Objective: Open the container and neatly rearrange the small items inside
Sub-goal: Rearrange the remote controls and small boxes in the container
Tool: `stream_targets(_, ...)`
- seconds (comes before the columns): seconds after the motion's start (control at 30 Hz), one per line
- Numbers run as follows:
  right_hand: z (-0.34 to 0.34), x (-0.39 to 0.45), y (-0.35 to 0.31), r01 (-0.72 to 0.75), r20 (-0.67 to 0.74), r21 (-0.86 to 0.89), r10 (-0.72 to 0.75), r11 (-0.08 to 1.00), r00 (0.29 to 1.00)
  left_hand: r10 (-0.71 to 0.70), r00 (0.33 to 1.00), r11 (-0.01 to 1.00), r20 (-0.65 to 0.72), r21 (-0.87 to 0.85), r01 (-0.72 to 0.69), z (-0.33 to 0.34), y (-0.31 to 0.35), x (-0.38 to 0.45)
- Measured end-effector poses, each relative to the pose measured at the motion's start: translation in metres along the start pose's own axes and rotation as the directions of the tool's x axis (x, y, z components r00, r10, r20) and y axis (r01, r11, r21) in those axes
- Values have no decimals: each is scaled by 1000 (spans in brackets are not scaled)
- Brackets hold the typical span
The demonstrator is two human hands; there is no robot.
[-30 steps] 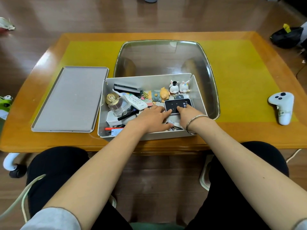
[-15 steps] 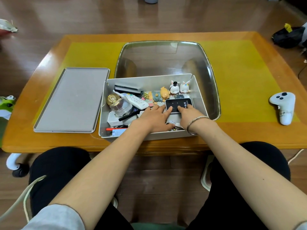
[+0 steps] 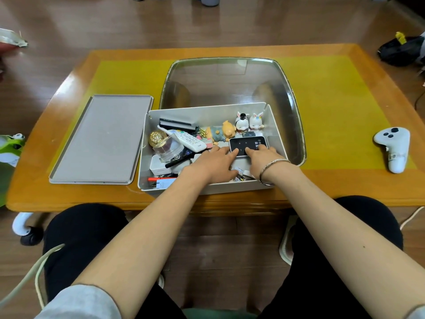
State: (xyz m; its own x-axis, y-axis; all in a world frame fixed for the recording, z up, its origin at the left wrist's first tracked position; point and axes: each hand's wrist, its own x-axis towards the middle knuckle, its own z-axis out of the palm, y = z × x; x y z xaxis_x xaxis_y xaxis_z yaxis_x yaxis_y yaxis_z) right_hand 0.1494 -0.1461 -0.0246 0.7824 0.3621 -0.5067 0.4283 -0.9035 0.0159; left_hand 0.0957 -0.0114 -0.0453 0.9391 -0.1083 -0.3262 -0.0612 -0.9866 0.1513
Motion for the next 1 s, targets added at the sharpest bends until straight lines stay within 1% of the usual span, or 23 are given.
stream_targets(0.13,2,-1,3,33,-17,61,-32,998,999,3,997,994,-72,-110,-11,-7,1,-10)
stream_targets(0.2,3,0,3,55,-3,75,-55,996,998,-3,993,989,-121,-144,-14,-11,3,-19)
stream_targets(0.27,3,0,3,59,7,71,-60,996,998,-7,979,980,-203,-194,-33,-13,3,-32)
stream_targets(0.33,2,0,4,64,1,80,-64,995,998,-32,950,975,-311,-218,-39,-14,2,-46)
stream_targets(0.4,3,-1,5,81,-30,117,-78,990,996,-105,892,982,-440,-185,25,-12,0,-60)
stream_targets(0.43,3,-2,6,98,-61,134,-90,986,994,-163,844,980,-512,-182,79,-11,-3,-67)
stream_targets(0.5,1,-5,9,147,-138,147,-127,978,982,-298,716,953,-631,-243,182,-11,-8,-80)
stream_targets(0.53,-2,-7,11,173,-172,143,-148,974,974,-361,657,932,-662,-284,226,-10,-13,-85)
stream_targets(0.57,-4,-8,13,190,-191,137,-163,972,968,-417,614,909,-670,-317,271,-9,-17,-90)
stream_targets(0.63,-9,-10,15,181,-151,137,-160,974,976,-513,562,858,-649,-361,366,-4,-28,-99)
stream_targets(0.77,-9,-7,8,142,62,164,-154,976,986,-693,479,720,-539,-481,501,6,-46,-114)
stream_targets(0.8,-8,-5,5,139,95,175,-157,975,983,-724,471,690,-504,-511,512,9,-50,-117)
stream_targets(0.87,-8,-2,1,134,127,175,-157,975,979,-765,479,640,-431,-590,491,14,-57,-119)
stream_targets(0.93,-8,0,-2,147,122,153,-166,977,979,-792,508,583,-338,-667,464,15,-61,-118)
stream_targets(1.0,-6,2,-5,173,88,145,-187,974,978,-796,543,557,-267,-673,487,15,-64,-116)
